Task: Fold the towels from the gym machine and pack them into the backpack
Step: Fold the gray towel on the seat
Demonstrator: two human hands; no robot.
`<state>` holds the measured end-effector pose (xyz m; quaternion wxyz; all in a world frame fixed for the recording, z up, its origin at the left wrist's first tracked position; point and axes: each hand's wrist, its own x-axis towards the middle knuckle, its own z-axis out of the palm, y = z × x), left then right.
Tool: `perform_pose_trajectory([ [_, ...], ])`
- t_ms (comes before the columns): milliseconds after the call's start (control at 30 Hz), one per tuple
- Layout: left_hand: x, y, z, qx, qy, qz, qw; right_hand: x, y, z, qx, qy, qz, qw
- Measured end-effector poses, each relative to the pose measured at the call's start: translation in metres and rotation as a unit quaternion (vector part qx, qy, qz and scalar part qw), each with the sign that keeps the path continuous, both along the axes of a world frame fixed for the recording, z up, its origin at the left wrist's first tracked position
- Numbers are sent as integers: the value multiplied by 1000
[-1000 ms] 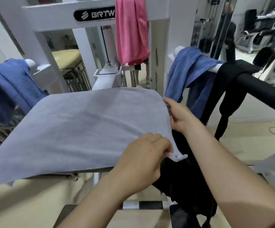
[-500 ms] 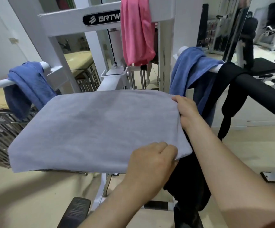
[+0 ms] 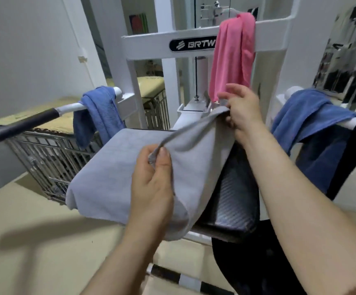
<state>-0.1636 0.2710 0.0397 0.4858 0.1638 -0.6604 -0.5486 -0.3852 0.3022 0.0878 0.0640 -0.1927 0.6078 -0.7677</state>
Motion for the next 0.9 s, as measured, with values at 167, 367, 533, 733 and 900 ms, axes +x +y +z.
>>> perform_pose_trajectory([
  [167,52,-105,-8,151,47,137,978,57,-116,30,60,104,166,979],
  [367,100,-160,-44,-56,-340,359,867,102,-170,-29,380,421,322,759],
  [533,72,-78,-51,-306,-356,67,880,51,-140,-53,560,442,101,694],
  [733,43,-32,-63,-450,-438,85,774,9,-111,-58,591,335,23,733],
  [900,40,-32,-62,-453,-474,109,748,9,-97,-61,476,316,11,821],
])
